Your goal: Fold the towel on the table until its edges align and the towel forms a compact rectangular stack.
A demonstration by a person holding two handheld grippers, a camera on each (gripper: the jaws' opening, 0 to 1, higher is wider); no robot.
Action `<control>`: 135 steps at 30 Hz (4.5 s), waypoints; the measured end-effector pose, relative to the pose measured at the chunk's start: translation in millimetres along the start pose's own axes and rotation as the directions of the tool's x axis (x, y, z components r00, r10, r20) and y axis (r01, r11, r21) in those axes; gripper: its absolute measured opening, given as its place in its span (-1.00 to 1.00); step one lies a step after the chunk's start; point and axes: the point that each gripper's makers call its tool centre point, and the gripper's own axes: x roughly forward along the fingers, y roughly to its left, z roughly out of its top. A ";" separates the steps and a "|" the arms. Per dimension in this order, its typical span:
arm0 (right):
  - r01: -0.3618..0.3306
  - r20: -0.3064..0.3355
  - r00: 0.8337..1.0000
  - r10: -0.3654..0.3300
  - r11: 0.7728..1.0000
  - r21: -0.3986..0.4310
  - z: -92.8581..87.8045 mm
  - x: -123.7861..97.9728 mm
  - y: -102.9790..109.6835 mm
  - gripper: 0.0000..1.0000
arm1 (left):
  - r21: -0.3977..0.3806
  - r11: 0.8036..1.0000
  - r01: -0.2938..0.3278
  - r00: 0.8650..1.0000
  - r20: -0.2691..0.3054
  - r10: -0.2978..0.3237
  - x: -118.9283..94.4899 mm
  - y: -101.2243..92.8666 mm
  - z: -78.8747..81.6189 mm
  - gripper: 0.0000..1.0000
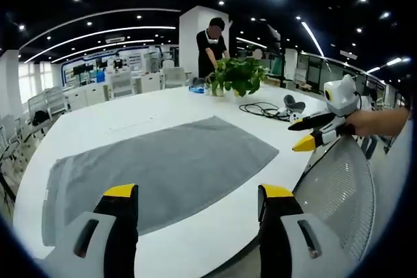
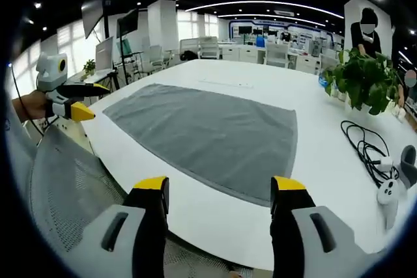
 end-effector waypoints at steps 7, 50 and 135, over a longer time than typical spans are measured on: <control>0.002 -0.003 1.000 -0.002 1.000 0.004 -0.7 0.4 -0.4 0.23 | -0.010 1.000 -0.007 1.000 0.000 0.007 -2.0 0.7 -2.8 0.53; -0.003 -0.021 1.000 0.003 1.000 -0.018 -4.2 1.7 1.3 0.21 | -0.011 1.000 0.006 1.000 -0.022 -0.006 -1.6 -6.6 -7.8 0.50; 0.076 0.124 0.989 -0.080 0.996 0.037 79.1 15.5 -109.9 0.12 | 0.183 0.941 0.283 0.959 -0.054 -0.278 106.9 -86.9 61.3 0.45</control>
